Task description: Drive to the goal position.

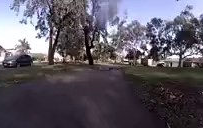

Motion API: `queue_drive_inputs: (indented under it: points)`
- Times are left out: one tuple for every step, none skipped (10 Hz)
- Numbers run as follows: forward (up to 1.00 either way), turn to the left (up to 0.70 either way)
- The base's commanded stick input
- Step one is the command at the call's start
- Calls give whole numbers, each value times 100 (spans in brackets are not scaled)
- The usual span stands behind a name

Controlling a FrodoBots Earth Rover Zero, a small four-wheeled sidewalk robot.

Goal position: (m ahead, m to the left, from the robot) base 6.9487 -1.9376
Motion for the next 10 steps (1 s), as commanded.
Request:
queue_drive_inputs:
  points:
    - [100,0]
    - [100,0]
    - [100,0]
    - [100,0]
    - [100,0]
    - [100,0]
    - [100,0]
    - [100,0]
    - [100,0]
    - [100,0]
